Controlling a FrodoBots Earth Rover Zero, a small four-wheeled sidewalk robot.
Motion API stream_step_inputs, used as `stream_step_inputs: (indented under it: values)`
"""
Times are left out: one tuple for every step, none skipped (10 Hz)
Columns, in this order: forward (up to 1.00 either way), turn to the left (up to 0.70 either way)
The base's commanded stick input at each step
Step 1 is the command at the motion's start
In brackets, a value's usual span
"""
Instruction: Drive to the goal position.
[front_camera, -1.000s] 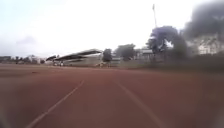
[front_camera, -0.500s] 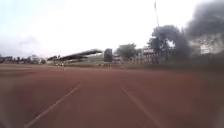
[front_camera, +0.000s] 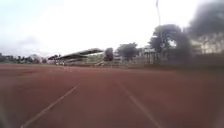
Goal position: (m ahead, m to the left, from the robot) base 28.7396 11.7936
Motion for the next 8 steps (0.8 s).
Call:
stream_step_inputs:
  values:
    - [0.7, 0.0]
    - [0.7, 0.0]
    - [0.7, 0.0]
    - [0.7, 0.0]
    - [0.7, 0.0]
    - [0.7, 0.0]
    - [0.7, 0.0]
    - [0.7, 0.0]
